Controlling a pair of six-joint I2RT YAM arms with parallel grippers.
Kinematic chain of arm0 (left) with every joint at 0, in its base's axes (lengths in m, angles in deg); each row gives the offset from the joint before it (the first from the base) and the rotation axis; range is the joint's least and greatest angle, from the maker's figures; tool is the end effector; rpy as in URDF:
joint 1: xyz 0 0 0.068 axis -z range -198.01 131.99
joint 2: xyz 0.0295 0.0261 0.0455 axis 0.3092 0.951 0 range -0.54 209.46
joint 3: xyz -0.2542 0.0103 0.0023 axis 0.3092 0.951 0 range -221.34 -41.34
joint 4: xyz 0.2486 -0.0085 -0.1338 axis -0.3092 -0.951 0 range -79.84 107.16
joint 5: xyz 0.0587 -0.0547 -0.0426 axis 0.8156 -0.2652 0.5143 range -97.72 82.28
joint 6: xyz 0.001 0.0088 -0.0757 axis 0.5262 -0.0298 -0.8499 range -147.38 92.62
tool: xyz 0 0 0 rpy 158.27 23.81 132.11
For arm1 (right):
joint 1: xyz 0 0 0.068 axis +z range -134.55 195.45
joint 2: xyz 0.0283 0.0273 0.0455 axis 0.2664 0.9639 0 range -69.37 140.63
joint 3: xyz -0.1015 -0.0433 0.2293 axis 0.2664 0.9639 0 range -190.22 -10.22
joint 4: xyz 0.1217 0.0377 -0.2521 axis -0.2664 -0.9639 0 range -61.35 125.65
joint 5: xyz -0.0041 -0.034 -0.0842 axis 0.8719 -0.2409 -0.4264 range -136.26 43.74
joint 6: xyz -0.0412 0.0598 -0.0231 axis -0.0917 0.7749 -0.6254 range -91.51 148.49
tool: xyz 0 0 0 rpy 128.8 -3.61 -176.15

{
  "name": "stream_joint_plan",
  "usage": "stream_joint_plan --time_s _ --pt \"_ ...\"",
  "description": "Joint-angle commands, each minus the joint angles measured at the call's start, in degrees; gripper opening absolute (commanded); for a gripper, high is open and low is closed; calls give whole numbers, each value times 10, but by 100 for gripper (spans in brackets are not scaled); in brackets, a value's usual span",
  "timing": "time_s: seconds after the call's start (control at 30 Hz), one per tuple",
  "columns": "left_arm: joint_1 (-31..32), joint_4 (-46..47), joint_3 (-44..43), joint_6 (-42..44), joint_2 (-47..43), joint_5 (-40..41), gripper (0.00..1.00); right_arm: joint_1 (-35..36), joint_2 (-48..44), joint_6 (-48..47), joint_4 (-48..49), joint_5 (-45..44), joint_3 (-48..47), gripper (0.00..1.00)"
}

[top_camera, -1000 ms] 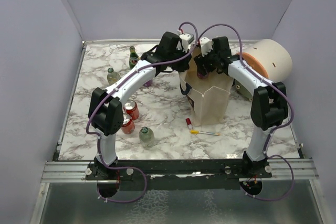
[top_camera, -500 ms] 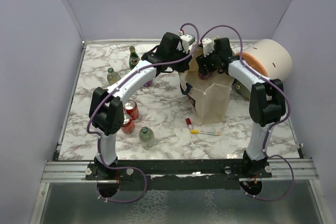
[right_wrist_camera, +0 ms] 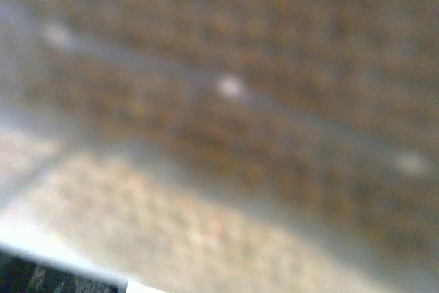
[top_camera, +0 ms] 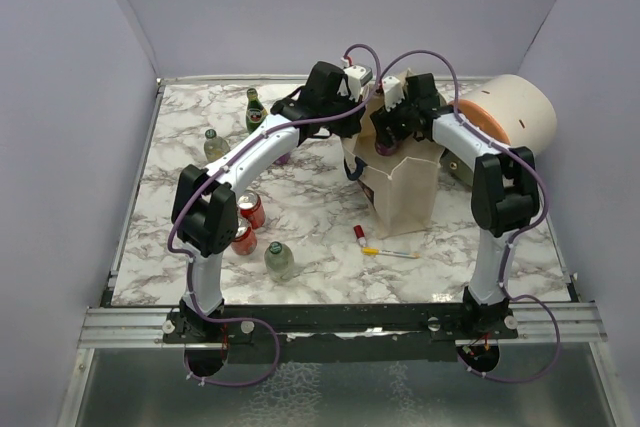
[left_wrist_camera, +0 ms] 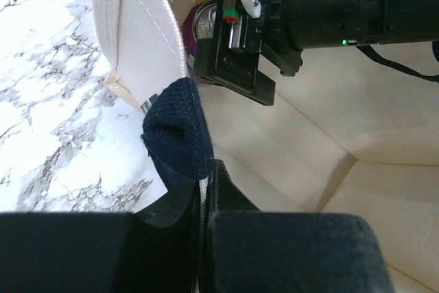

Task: Place the beverage into the canvas bag
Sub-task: Place the drink in the canvas bag.

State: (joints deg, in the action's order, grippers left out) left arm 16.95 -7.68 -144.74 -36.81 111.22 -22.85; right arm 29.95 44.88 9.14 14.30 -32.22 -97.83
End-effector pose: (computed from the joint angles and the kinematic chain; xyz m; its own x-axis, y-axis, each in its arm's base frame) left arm 0.3985 -0.2991 0.2868 -0.5627 0.2005 -0.8020 0.6488 0.7083 -0.2781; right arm 0.4588 0.1348 0.1691 -0.5461 -0.4733 -0.6912 -0.6159 0.7861 -0.0517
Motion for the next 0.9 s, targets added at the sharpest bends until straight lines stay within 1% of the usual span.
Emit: stream_joint_plan --time_s 0.0,0.23,0.3,0.4,0.67,0.87 --pt "7 -2 -7 10 9 -13 0 -6 34 -6 -19 4 -30 72" --pt "6 -2 -11 16 8 -11 0 -6 36 -11 -25 -1 -35 78" --pt "6 -2 -11 16 8 -11 0 -6 31 -14 -26 -5 -35 82" --pt "6 -2 -12 17 9 -11 0 -6 22 -18 -29 -6 -36 86" --pt "7 -2 -16 15 13 -9 0 -6 1 -17 -47 13 -58 92" --pt "7 -1 -21 10 17 -7 0 -6 -18 -16 -54 18 -60 94"
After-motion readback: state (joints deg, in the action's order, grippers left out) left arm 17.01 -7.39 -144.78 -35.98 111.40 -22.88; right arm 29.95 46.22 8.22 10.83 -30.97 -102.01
